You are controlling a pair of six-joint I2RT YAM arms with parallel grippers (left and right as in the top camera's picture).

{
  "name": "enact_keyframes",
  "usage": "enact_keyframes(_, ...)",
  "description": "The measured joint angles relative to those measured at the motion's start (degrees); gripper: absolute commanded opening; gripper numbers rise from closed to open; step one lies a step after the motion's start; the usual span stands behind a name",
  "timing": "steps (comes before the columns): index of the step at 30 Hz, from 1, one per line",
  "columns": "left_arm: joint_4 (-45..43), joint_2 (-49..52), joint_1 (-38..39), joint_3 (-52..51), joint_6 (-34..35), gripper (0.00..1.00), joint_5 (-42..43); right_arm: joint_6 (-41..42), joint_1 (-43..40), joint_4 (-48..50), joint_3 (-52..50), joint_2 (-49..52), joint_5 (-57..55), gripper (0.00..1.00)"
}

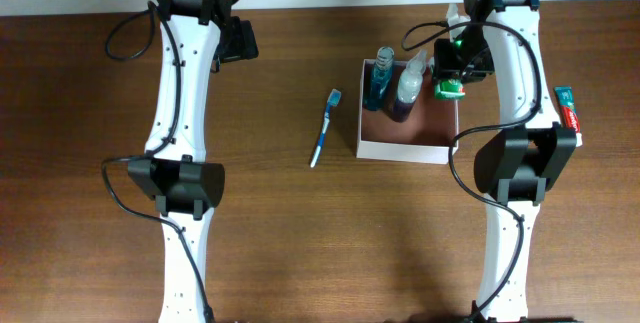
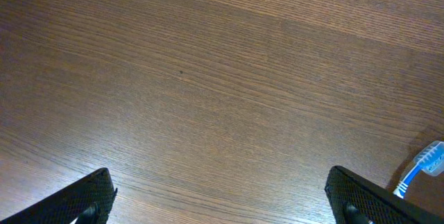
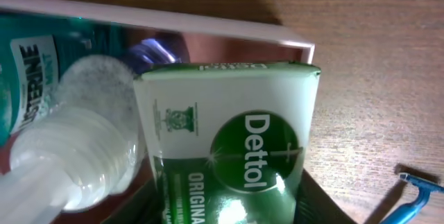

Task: Pack container
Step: 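Lift the Dettol box and carry it over the pink box, then lower the Dettol box into the pink box's front and release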

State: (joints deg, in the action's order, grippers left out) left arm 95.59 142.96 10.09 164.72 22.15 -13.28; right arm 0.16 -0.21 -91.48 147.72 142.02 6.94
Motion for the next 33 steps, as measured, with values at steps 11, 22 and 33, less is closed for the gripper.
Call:
enact_keyframes(11, 0.0, 0.0, 0.0, 0.0, 0.0, 0.99, 0.0, 0.0, 0.6, 1.1, -0.4, 0.0, 0.0, 0.50)
enact_keyframes(22, 0.0, 0.0, 0.0, 0.0, 0.0, 0.99, 0.0, 0.0, 0.7, 1.3, -1.5, 0.0, 0.0, 0.54)
enact_keyframes(33, 0.0, 0.0, 0.0, 0.0, 0.0, 0.99, 0.0, 0.0, 0.5, 1.8, -1.5, 0.0, -0.1, 0.64)
